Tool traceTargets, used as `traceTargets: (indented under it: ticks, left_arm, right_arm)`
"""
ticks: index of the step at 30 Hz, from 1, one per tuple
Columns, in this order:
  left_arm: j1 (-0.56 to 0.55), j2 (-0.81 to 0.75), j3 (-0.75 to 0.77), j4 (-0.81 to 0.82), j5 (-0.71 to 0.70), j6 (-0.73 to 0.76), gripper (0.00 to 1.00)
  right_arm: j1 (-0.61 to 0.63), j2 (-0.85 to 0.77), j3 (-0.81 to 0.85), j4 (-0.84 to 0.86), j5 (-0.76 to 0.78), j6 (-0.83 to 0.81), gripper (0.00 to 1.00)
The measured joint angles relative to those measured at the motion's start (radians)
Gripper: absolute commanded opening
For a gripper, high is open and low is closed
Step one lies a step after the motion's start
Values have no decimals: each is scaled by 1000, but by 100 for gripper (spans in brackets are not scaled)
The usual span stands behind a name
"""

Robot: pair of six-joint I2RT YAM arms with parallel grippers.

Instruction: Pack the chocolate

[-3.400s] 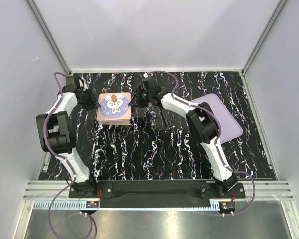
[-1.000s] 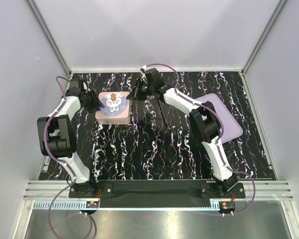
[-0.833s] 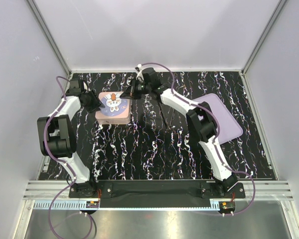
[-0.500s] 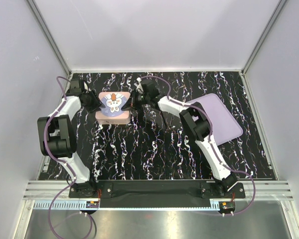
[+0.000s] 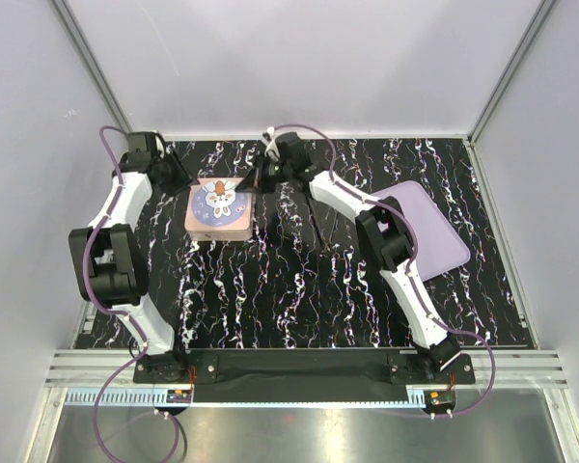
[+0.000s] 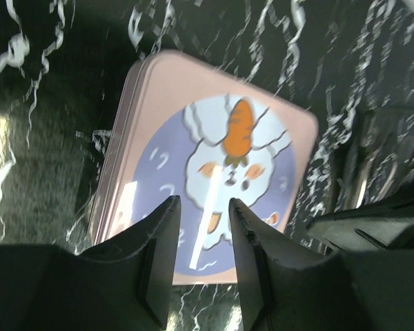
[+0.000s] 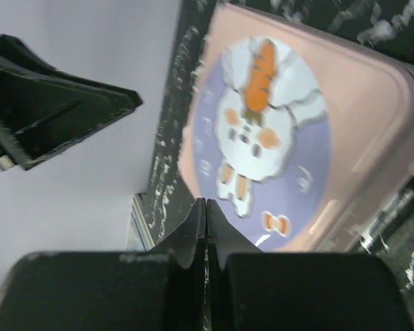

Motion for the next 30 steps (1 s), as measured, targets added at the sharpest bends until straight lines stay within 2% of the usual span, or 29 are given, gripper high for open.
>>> traceTargets:
  ticks: [8, 13, 20, 27, 29, 30]
  left_arm:
    - [0, 74, 85, 43, -1, 0, 39]
    - [-1, 204, 84, 43, -1, -11, 39]
    - [-1, 208, 84, 80, 4, -27, 39]
    - [-6, 106, 68, -12, -34, -16, 43]
    - [-11, 7, 30, -24, -45, -11, 44]
    - [-14, -60, 2, -27, -50, -8, 46]
  right_arm:
    - [-4, 51, 164, 54, -1, 19, 0]
    - [-5, 154, 163, 51, -2, 23, 0]
    - [-8, 172, 142, 43, -27, 13, 0]
    - [-8, 40, 19, -64, 34, -63, 6]
    - [-7, -35, -55, -84, 57, -91, 12]
    - [-6, -90, -106, -102, 74, -109, 19]
